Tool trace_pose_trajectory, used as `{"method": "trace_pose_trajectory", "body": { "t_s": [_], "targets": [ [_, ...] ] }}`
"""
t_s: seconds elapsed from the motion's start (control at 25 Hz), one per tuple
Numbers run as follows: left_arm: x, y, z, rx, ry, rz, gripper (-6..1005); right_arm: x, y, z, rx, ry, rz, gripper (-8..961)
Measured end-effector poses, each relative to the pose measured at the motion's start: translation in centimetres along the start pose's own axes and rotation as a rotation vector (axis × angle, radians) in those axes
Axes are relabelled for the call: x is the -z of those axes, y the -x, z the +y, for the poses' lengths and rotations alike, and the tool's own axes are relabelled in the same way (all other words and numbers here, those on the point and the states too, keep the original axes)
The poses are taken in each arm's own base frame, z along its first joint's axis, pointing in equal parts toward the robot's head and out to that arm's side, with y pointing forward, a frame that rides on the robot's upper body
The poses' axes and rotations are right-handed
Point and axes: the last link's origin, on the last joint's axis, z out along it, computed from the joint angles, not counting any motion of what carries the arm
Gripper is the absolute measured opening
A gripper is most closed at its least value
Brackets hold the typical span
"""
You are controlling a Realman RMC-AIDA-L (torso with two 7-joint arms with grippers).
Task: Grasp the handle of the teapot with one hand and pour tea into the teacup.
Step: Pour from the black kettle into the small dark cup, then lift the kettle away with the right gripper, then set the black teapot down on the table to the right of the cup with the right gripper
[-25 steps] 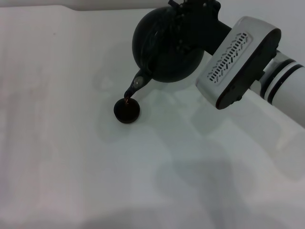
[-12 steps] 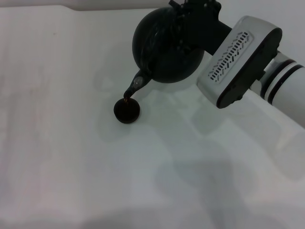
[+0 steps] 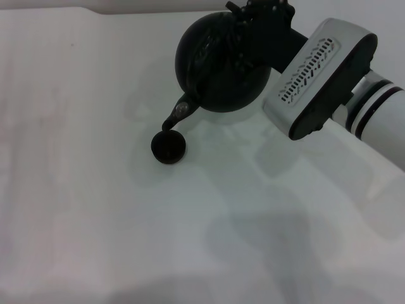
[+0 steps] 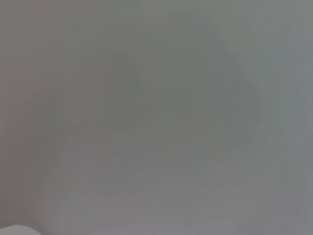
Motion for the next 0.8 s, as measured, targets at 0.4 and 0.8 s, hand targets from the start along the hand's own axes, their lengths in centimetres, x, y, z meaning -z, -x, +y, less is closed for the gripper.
{"method": "trace_pose_trajectory", "body": {
  "t_s": [0.4,0.8],
  "targets": [
    [0.0,0.0,-0.1,-0.002,-0.001,0.0,829,0.3,0.1,-0.9,-0.145,-0.02,0.027,120],
    [-0.2,-0.2,-0.1,-0.009,0.001,0.0,829,2.4,-0.7,-4.0,-0.424,-0.114,0.116,117]
  ]
}}
